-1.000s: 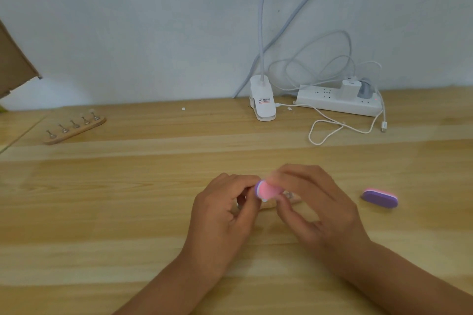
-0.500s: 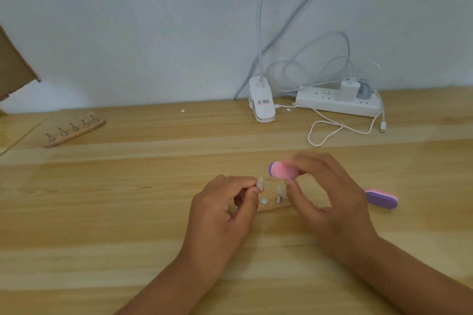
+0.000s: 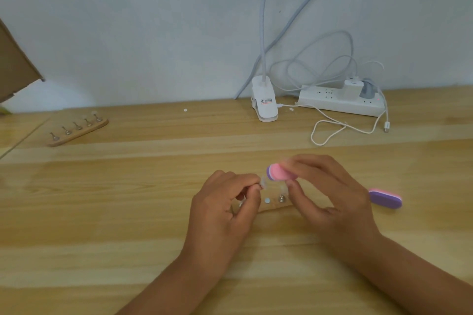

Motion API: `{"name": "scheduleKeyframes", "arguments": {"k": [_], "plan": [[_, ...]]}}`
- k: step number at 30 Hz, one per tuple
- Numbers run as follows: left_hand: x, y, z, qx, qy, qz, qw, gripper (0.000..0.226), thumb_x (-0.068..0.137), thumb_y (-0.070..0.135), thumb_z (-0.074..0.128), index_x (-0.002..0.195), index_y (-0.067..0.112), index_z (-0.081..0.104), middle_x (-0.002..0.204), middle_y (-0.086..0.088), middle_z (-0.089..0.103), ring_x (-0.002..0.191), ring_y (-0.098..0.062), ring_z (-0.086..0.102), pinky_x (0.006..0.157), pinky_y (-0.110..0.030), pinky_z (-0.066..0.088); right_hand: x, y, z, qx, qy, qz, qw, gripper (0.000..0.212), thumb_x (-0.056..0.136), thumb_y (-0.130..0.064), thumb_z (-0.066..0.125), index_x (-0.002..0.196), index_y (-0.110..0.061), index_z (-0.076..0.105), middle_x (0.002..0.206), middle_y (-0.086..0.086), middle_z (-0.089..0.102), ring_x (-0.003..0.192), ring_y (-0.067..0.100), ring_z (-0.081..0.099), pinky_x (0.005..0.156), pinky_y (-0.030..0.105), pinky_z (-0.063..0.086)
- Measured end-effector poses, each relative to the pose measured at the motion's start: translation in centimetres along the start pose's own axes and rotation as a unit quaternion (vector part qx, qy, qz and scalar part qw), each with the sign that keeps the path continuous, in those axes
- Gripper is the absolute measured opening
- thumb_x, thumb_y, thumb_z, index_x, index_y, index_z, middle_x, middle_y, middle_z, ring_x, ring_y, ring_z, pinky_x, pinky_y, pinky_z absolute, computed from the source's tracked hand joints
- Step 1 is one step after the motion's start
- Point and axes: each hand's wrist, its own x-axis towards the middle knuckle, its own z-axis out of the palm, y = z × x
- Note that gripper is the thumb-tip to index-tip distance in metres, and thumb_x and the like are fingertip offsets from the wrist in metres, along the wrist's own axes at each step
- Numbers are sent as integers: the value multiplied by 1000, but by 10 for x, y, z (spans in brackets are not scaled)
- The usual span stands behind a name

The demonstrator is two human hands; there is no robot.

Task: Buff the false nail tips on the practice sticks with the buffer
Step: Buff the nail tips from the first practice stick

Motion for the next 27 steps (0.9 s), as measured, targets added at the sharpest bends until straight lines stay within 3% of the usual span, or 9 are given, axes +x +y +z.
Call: {"name": "scheduleKeyframes", "arguments": {"k": [3,6,10,12,16,20,24,27], "plan": [[0,0,0,13,-8,19,1000,16,87,25,61,87,17,75,69,9,64,69,-10,50,63,-21,41,-6,-3,6,-10,-20,-54,998,23,89,1,67,111,-3,72,108,10,68,98,18,65,89,23,51],[-1,-4,0,16,3,5,1000,10,83,14,66,84,19,75,68,11,64,71,-7,51,66,-17,39,-1,3,6,-37,2,-24,999,22,90,-2,65,110,-1,73,108,4,64,98,17,63,92,20,49],[0,-2,0,5,-1,21,1000,17,86,28,62,87,18,75,70,9,65,70,-7,50,65,-19,42,-5,-1,4,-14,-24,-69,997,26,90,0,65,115,-3,70,110,9,66,102,16,64,94,21,48],[0,-3,0,-11,-1,17,1000,13,87,26,64,88,20,75,70,10,65,70,-7,50,65,-20,42,-5,-1,6,-10,-33,-67,997,28,89,1,65,116,-5,69,111,8,66,104,15,63,96,19,46],[-1,-2,-1,-123,-23,-45,991,10,87,22,65,87,25,75,69,7,65,67,-14,57,66,-24,47,1,4,0,-4,2,-1,1000,25,91,-8,61,115,-10,69,108,5,64,103,14,61,98,18,44],[-3,1,-3,-216,-72,-55,972,14,88,29,61,86,24,75,72,0,67,69,-18,62,65,-36,52,-7,-3,5,3,-22,-90,996,29,91,0,64,119,-7,61,115,7,65,108,16,62,98,22,47],[-4,0,-5,-217,-74,-46,972,19,89,29,56,78,22,70,64,5,60,64,-11,57,63,-26,46,-2,6,2,-24,9,-30,999,24,91,-2,62,115,-5,67,111,5,63,105,16,61,101,17,42],[-4,2,-4,-219,-107,-43,969,19,88,27,54,75,30,67,62,7,58,62,-10,54,61,-23,42,-7,-3,2,17,-14,-88,996,33,91,1,64,121,-10,61,118,3,61,111,11,60,99,20,44]]}}
